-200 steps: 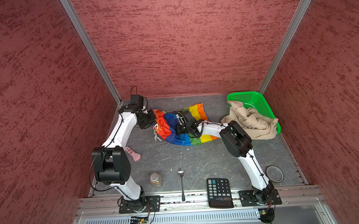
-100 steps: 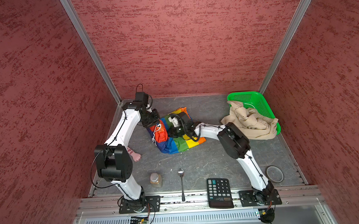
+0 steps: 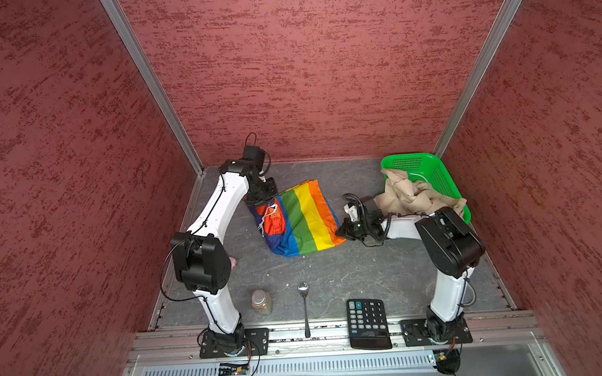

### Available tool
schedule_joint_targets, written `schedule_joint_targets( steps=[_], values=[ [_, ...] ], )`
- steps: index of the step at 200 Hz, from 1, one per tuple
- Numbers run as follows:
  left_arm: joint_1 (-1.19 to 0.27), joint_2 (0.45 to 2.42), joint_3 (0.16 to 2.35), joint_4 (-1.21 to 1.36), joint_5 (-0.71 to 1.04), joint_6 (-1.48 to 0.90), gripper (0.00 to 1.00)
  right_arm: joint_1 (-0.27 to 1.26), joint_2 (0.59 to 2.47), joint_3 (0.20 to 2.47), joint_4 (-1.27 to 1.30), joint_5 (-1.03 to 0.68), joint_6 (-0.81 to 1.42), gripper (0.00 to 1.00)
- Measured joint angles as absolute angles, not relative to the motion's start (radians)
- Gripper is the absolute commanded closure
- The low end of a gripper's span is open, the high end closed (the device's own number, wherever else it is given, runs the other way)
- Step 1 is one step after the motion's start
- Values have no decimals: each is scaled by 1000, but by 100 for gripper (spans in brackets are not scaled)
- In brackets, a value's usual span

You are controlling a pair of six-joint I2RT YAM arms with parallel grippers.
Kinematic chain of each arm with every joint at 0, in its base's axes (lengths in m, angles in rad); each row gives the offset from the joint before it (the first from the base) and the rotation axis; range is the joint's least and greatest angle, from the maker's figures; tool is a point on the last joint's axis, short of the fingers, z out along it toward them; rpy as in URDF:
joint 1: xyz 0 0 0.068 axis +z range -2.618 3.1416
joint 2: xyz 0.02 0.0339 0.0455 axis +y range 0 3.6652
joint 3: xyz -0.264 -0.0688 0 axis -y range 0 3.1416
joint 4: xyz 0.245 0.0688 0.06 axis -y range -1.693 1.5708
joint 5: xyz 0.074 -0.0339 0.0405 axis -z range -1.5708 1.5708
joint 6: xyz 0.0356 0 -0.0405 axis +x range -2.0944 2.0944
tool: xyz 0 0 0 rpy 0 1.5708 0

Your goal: Fold and stack the shorts

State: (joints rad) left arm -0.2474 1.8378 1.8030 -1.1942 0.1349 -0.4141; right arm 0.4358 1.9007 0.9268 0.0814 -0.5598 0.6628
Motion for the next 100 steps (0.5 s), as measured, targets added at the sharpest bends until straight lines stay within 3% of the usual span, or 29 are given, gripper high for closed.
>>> schedule_joint_targets(
  steps=[42, 100],
  values=[
    [-359, 2001, 1988, -1301, 59, -414, 85, 426, 1914, 912, 147, -555, 661, 99],
    [-513, 2391, 2383, -1470, -14, -414, 84, 420, 1907, 849, 262, -554, 658, 99]
  ],
)
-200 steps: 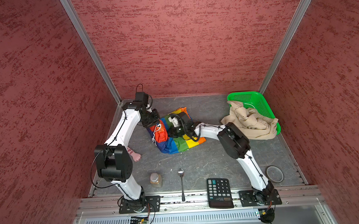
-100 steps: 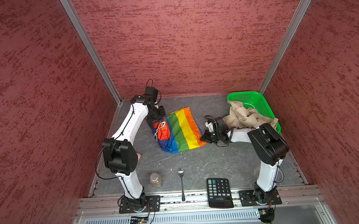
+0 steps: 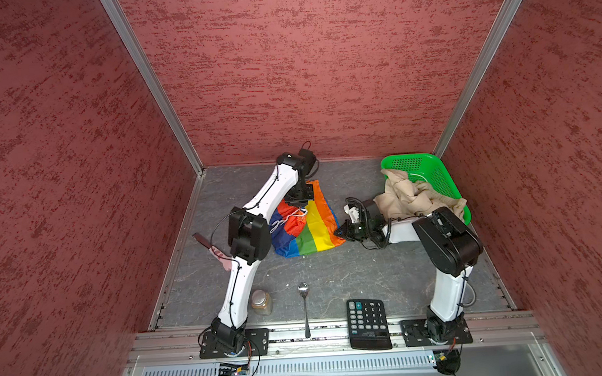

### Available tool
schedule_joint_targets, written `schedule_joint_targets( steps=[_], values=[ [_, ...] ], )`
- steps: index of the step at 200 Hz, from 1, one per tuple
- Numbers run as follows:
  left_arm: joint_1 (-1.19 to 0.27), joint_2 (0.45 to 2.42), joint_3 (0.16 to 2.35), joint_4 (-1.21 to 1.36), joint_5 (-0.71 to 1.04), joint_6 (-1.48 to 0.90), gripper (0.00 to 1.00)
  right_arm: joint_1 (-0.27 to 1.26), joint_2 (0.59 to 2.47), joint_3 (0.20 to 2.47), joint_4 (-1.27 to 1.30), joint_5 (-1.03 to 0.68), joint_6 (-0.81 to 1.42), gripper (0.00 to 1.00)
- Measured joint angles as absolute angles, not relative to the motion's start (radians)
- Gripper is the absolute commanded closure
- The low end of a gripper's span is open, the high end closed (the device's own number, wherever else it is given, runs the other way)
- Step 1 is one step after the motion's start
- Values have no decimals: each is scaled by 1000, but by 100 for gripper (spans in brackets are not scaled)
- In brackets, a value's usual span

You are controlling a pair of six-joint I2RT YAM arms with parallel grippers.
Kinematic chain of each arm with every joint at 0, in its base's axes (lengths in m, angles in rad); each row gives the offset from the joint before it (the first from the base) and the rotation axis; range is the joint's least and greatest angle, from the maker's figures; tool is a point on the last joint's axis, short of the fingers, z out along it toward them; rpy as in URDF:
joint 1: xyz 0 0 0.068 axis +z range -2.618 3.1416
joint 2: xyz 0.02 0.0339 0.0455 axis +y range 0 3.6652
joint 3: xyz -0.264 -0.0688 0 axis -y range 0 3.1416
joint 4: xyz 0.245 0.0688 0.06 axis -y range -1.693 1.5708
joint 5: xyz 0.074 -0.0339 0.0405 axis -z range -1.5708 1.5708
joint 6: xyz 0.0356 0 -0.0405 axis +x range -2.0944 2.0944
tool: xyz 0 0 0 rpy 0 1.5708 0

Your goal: Fold and stack the shorts

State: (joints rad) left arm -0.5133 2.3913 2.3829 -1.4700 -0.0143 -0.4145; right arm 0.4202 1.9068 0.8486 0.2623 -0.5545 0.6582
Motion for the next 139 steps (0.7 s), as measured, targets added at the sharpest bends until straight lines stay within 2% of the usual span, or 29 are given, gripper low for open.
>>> schedule_joint_targets(
  steps=[33, 74, 79, 90, 95, 99, 121, 139],
  values=[
    [-569, 2561, 2550, -1536, -30, -422, 83, 420, 1908, 849, 266, -553, 650, 99],
    [-599, 2568, 2547, -1544, -22, -440, 82, 420, 1912, 850, 274, -552, 645, 99],
    [-601, 2566, 2537, -1539, -20, -440, 77, 420, 1912, 850, 274, -552, 644, 99],
    [-603, 2560, 2514, -1521, -9, -449, 57, 420, 1913, 850, 278, -552, 643, 99],
    [-604, 2560, 2505, -1513, -2, -448, 45, 420, 1915, 850, 281, -552, 643, 99],
    [-605, 2559, 2498, -1506, 4, -447, 40, 419, 1916, 850, 284, -552, 643, 99],
    [-607, 2550, 2445, -1448, 63, -466, 30, 419, 1917, 850, 289, -551, 643, 99],
    [-608, 2519, 2381, -1382, 126, -480, 28, 419, 1917, 850, 288, -550, 639, 99]
  ],
)
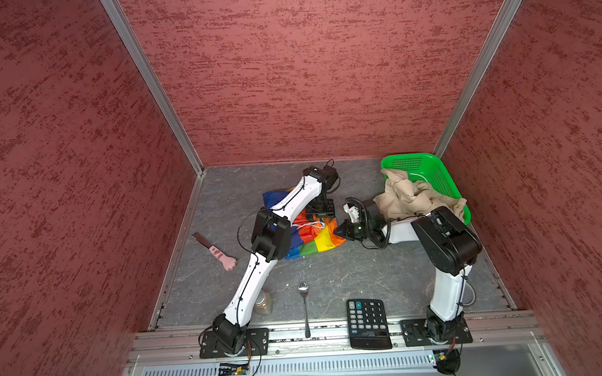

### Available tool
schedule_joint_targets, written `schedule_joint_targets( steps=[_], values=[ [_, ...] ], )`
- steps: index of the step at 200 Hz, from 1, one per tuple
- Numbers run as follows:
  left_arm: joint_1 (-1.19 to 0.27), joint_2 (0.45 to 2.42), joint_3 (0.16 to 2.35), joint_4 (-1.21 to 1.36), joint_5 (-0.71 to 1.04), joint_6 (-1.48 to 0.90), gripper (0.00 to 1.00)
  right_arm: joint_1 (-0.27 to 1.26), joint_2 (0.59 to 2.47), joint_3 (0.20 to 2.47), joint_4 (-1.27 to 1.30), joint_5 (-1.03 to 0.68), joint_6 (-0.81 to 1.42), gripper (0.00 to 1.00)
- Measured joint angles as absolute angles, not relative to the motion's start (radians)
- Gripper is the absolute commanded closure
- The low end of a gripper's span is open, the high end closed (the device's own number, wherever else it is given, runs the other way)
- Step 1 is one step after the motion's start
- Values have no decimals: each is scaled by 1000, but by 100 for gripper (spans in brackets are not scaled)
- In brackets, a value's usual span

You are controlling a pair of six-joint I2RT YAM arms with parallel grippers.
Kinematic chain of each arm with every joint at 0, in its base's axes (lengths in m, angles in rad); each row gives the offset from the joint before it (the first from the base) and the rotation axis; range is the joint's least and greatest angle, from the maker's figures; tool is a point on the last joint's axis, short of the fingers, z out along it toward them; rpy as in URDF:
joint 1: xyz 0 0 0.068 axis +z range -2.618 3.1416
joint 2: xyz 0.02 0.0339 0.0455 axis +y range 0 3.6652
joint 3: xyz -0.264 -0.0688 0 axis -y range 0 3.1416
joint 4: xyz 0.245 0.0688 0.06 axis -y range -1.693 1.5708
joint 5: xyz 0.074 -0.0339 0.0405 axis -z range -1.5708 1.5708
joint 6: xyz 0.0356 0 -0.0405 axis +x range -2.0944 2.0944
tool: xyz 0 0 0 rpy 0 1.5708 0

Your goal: Fold and stack the shorts

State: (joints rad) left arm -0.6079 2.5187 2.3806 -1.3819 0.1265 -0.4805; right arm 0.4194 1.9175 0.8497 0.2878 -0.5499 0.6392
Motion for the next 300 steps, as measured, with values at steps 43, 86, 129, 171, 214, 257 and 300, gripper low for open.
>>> schedule_joint_targets(
  steps=[43, 86, 129, 171, 214, 257, 300],
  values=[
    [-600, 2351, 2247, -1218, 271, -509, 25, 419, 1888, 848, 248, -492, 629, 95],
    [-562, 2023, 2060, -1048, 344, -530, 24, 415, 1770, 857, 21, -340, 591, 83],
    [-395, 1683, 1673, -896, 369, -546, 24, 415, 1640, 996, -183, -231, 553, 45],
    [-245, 1580, 1301, -831, 381, -553, 26, 421, 1717, 1193, -198, -303, 542, 34],
    [-220, 1593, 1123, -767, 413, -554, 28, 429, 1937, 1304, -208, -379, 553, 33],
    [-198, 1711, 1102, -669, 469, -564, 29, 429, 2046, 1319, -206, -453, 585, 37],
    [-192, 1768, 1101, -627, 496, -569, 29, 429, 2069, 1319, -138, -533, 614, 55]
  ],
)
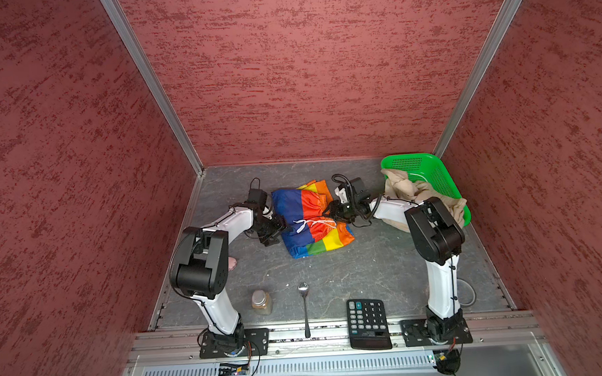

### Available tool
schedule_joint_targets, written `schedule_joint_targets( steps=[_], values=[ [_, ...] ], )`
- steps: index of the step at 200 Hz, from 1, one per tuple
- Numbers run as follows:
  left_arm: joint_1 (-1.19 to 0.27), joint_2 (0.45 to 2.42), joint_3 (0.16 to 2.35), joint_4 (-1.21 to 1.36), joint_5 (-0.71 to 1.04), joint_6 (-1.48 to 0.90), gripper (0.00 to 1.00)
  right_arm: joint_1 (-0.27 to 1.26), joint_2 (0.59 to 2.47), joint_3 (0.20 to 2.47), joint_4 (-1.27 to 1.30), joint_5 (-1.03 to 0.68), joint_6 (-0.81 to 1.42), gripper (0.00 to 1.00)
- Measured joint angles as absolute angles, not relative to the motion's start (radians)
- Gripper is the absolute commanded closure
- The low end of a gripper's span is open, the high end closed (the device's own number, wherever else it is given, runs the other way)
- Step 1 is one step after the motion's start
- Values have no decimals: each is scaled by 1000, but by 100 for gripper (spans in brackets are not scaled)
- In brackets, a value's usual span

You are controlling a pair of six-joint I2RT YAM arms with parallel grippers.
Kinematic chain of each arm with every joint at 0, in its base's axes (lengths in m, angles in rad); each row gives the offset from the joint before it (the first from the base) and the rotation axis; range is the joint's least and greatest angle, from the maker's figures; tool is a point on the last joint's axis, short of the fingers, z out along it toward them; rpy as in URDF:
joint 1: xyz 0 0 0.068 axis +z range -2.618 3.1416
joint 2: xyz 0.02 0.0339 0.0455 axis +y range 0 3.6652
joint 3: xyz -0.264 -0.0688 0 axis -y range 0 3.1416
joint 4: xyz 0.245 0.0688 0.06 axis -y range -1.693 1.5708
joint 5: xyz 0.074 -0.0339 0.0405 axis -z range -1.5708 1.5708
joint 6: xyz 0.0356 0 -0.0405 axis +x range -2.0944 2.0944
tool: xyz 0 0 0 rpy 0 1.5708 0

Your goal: Fold and stack the shorts

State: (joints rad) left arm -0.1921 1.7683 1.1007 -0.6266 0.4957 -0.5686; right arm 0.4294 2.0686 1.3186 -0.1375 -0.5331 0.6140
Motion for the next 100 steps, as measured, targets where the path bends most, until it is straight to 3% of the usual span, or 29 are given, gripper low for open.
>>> schedule_joint_targets(
  steps=[19, 36, 100],
  values=[
    [-192, 1769, 1102, -620, 500, -569, 29, 429, 2086, 1319, -103, -566, 635, 84],
    [-191, 1769, 1104, -619, 501, -569, 29, 429, 2093, 1319, -94, -579, 650, 100],
    [-173, 1769, 1122, -622, 504, -571, 23, 429, 2035, 1407, -172, -531, 610, 100]
  ],
)
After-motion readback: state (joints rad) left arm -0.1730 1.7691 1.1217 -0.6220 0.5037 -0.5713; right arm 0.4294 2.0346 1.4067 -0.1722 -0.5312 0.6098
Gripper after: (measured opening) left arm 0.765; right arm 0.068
